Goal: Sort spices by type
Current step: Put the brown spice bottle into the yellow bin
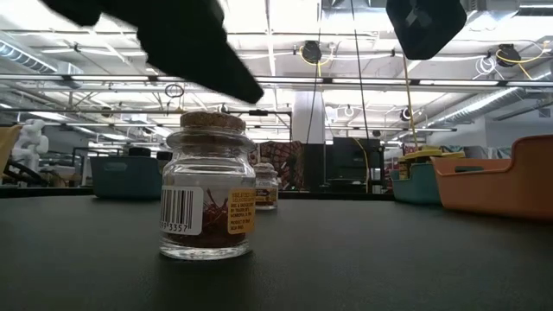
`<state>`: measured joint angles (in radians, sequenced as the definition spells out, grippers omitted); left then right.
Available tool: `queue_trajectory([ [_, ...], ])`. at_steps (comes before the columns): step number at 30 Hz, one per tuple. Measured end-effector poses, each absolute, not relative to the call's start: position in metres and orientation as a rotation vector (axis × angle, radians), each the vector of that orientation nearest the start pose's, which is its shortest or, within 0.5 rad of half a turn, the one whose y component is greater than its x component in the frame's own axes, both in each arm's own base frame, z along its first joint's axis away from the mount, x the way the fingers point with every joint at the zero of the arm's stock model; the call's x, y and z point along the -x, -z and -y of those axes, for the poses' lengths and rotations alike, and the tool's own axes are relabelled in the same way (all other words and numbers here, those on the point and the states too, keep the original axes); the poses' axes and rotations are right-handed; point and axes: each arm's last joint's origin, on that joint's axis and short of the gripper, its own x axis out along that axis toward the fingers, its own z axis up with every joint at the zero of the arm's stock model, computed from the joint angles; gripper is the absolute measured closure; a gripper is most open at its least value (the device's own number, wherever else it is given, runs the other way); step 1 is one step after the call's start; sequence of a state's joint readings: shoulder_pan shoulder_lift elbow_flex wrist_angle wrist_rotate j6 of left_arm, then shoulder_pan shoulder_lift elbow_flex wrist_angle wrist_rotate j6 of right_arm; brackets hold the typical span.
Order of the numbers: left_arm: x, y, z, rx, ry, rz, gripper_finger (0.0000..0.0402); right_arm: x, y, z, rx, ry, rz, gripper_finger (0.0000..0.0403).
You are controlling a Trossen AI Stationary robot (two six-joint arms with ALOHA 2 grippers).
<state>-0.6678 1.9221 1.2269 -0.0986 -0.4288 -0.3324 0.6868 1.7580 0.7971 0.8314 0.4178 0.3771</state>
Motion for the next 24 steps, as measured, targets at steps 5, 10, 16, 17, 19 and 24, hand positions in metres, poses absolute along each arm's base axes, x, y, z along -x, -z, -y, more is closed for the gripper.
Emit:
queue_trajectory([
  [5,-0.316,-0.16,0.238,-0.076,0.043,-0.629,0.0061,-0.28,-0.183,-0.214,-0.307,-0.245,-0.157,0.0142],
  [10,-0.301,-0.165,0.244,-0.106,-0.011,-0.571,0.0061,-0.283,-0.176,-0.217,-0.315,-0.249,-0.136,0.0142],
  [16,-0.278,-0.181,0.246,-0.146,-0.097,-0.483,0.0061,-0.305,-0.18,-0.227,-0.248,-0.24,-0.111,0.0142],
  [17,-0.274,-0.187,0.244,-0.137,-0.094,-0.467,0.0061,-0.31,-0.181,-0.23,-0.232,-0.238,-0.112,0.0142],
  [19,-0.264,-0.197,0.238,-0.131,-0.081,-0.454,0.0061,-0.32,-0.182,-0.236,-0.205,-0.232,-0.13,0.0142],
  [24,-0.241,-0.225,0.215,-0.092,-0.053,-0.415,0.0061,-0.34,-0.187,-0.242,-0.162,-0.198,-0.245,0.0142],
])
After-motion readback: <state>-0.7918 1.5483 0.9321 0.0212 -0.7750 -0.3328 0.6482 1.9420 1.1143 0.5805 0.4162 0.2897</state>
